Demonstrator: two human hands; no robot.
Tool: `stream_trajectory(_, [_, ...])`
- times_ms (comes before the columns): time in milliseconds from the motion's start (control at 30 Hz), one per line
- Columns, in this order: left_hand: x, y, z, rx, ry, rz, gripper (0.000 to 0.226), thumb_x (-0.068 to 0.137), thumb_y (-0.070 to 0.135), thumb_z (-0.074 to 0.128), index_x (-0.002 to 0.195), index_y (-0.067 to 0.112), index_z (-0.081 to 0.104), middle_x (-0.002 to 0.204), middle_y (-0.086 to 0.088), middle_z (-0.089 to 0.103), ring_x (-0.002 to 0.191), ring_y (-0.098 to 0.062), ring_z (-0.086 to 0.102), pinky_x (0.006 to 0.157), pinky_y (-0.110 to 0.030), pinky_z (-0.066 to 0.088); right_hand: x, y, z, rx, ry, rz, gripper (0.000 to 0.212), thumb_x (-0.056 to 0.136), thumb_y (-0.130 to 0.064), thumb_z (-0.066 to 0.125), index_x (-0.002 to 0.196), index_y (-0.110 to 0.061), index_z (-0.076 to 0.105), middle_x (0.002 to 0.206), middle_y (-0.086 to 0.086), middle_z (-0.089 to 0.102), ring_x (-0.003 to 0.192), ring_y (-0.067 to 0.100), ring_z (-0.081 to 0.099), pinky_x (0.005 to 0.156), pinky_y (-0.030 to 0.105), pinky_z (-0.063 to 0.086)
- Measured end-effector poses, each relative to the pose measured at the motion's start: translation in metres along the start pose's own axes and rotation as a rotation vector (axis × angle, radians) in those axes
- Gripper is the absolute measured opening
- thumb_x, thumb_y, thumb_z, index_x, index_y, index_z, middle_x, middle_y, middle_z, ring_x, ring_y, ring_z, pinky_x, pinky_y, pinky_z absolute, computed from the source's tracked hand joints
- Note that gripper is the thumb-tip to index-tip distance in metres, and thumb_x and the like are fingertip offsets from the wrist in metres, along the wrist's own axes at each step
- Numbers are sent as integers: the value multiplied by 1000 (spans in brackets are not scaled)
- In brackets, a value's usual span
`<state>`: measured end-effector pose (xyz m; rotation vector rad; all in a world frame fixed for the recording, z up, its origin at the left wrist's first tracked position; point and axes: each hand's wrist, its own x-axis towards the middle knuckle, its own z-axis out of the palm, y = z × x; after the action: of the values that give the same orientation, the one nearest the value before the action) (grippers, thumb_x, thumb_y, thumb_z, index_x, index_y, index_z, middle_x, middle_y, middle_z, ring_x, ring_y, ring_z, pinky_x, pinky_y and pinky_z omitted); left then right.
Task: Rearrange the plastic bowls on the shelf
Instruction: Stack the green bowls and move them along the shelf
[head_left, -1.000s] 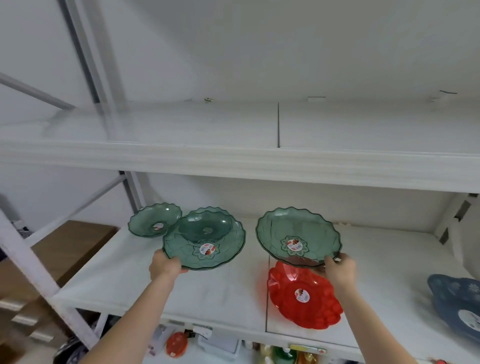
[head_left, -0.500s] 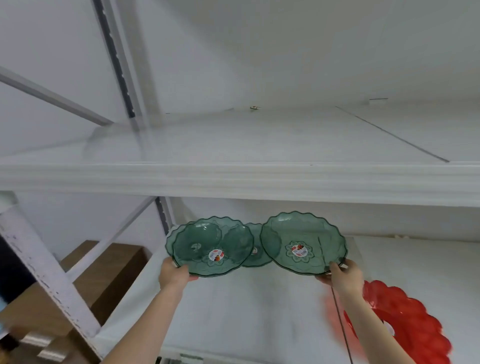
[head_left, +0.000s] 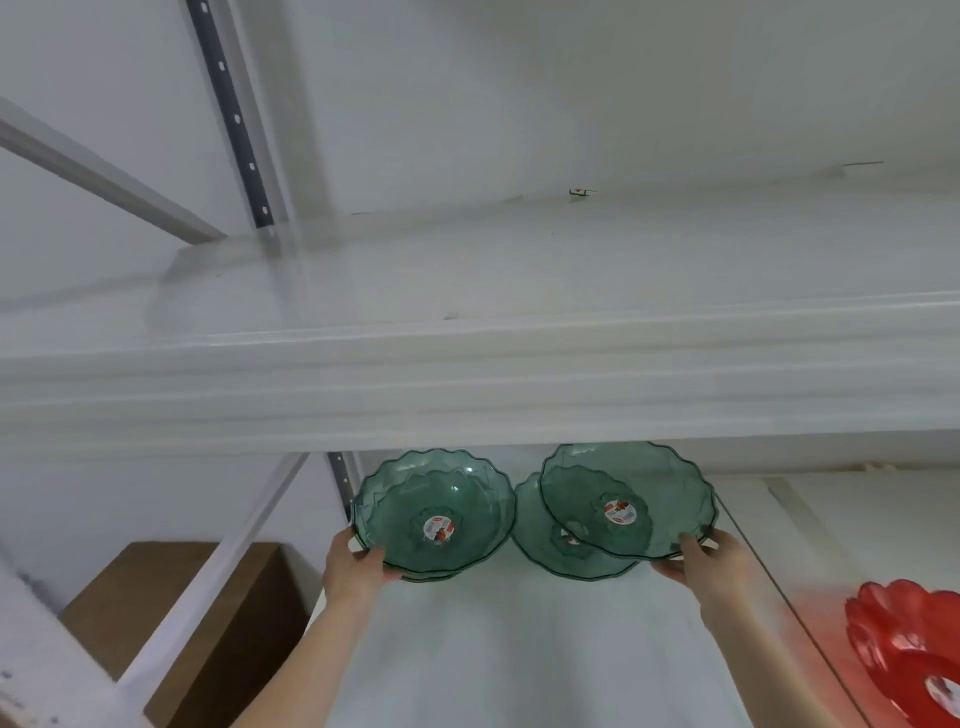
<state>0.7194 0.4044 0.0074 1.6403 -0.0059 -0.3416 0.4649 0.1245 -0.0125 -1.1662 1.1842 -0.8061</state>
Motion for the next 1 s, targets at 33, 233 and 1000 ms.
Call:
stream_trajectory(33, [11, -5, 1, 1, -1, 1, 53, 83, 10, 70, 130, 11, 44, 108, -22, 64, 52, -25, 70, 87, -53, 55, 6, 3, 6, -5, 8, -4, 37, 90, -7, 50, 126, 0, 46, 83, 22, 70, 60, 40, 71, 81, 58, 55])
stream_trajectory(233, [60, -38, 15, -9, 23, -43, 49, 85, 15, 66, 129, 13, 45, 98, -13, 67, 61, -32, 73, 88, -52, 55, 24, 17, 35, -55, 33, -30, 31, 91, -5, 51, 122, -6, 46, 83, 23, 69, 50, 26, 70, 70, 47, 58])
stream_trajectory(1000, [102, -70, 13, 557, 146, 176, 36, 88, 20, 60, 122, 8, 57, 94, -20, 72, 93, -43, 63, 79, -44, 51, 61, 60, 73, -496, 164, -225, 26, 80, -2, 54, 56, -6, 44, 57, 15, 56, 58, 34, 49, 51, 31, 35])
